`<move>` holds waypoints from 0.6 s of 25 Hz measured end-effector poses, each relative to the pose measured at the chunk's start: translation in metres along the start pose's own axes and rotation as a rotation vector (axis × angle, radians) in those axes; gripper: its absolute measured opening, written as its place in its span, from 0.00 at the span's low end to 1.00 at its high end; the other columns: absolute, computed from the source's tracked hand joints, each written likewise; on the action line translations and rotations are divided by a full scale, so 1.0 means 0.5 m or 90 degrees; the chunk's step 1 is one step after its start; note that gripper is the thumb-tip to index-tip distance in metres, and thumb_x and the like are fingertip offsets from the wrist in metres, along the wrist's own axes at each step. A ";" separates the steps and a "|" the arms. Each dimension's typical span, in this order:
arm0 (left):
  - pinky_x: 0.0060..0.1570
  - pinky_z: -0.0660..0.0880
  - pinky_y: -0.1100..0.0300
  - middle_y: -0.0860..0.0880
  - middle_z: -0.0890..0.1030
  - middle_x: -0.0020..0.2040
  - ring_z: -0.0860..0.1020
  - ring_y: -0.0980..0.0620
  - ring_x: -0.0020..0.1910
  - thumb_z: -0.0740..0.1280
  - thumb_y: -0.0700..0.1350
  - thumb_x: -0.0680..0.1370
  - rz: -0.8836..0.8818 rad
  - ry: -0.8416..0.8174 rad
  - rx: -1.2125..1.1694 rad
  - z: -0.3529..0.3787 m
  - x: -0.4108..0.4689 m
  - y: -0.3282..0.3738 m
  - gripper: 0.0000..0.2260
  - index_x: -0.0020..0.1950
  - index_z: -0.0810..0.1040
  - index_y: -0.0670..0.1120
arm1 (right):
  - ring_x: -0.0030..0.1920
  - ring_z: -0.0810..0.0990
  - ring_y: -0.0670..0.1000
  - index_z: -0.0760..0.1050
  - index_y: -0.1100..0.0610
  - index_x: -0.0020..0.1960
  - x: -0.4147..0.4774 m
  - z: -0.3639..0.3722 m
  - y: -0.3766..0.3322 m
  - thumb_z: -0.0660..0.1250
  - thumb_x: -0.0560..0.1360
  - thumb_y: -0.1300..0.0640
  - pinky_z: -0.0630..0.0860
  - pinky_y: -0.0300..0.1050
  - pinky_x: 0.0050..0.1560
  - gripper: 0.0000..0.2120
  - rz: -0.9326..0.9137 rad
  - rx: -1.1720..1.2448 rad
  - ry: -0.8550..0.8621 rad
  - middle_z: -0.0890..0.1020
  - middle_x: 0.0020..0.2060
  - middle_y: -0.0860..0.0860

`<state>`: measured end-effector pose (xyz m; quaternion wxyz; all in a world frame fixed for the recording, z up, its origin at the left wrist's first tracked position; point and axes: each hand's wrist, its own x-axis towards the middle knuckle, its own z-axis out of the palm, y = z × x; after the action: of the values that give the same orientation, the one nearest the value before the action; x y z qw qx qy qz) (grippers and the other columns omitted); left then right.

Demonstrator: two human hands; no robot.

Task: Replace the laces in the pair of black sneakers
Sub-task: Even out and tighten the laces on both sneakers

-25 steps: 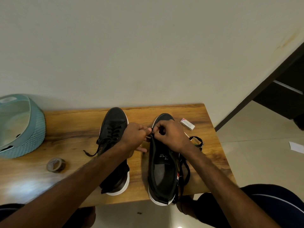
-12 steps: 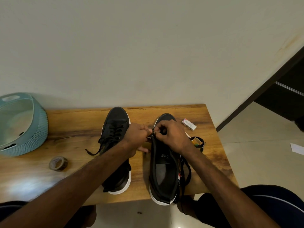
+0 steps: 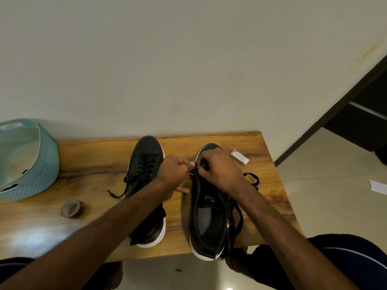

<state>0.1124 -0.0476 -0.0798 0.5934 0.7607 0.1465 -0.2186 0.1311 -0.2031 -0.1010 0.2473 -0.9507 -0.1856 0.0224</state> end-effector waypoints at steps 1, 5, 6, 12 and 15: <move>0.36 0.83 0.48 0.43 0.83 0.49 0.84 0.50 0.47 0.64 0.42 0.82 0.002 0.000 0.000 0.000 0.001 -0.001 0.09 0.53 0.82 0.39 | 0.46 0.76 0.50 0.79 0.52 0.45 -0.002 0.000 -0.001 0.69 0.75 0.56 0.68 0.52 0.59 0.00 -0.009 0.004 0.006 0.81 0.40 0.46; 0.35 0.83 0.49 0.43 0.84 0.49 0.84 0.49 0.46 0.65 0.42 0.82 0.007 0.001 -0.016 0.002 0.003 -0.005 0.09 0.52 0.82 0.39 | 0.36 0.77 0.44 0.82 0.55 0.44 -0.012 -0.006 0.004 0.72 0.73 0.60 0.72 0.36 0.39 0.02 0.030 0.189 0.023 0.81 0.35 0.45; 0.34 0.83 0.49 0.43 0.83 0.49 0.84 0.49 0.46 0.65 0.42 0.81 0.007 0.003 -0.017 0.003 0.003 -0.006 0.09 0.52 0.82 0.39 | 0.36 0.78 0.43 0.82 0.56 0.44 -0.014 -0.009 0.006 0.73 0.73 0.61 0.73 0.34 0.37 0.02 0.055 0.238 0.015 0.82 0.35 0.47; 0.35 0.83 0.48 0.44 0.83 0.49 0.84 0.50 0.46 0.66 0.43 0.81 -0.004 -0.018 0.006 -0.005 0.008 -0.007 0.08 0.52 0.81 0.40 | 0.38 0.81 0.46 0.83 0.61 0.46 -0.012 -0.017 0.008 0.75 0.72 0.64 0.79 0.39 0.42 0.04 0.171 0.395 -0.008 0.84 0.39 0.53; 0.32 0.82 0.52 0.44 0.83 0.48 0.83 0.48 0.45 0.66 0.42 0.80 0.029 0.016 0.111 -0.018 0.019 -0.005 0.05 0.53 0.80 0.45 | 0.41 0.81 0.46 0.83 0.61 0.50 -0.004 -0.033 0.016 0.73 0.73 0.67 0.79 0.39 0.45 0.06 0.198 0.470 0.002 0.84 0.40 0.52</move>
<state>0.1206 -0.0383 -0.0850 0.5277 0.8155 0.1168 -0.2071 0.1343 -0.2181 -0.0904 0.5660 -0.8149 -0.0187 0.1233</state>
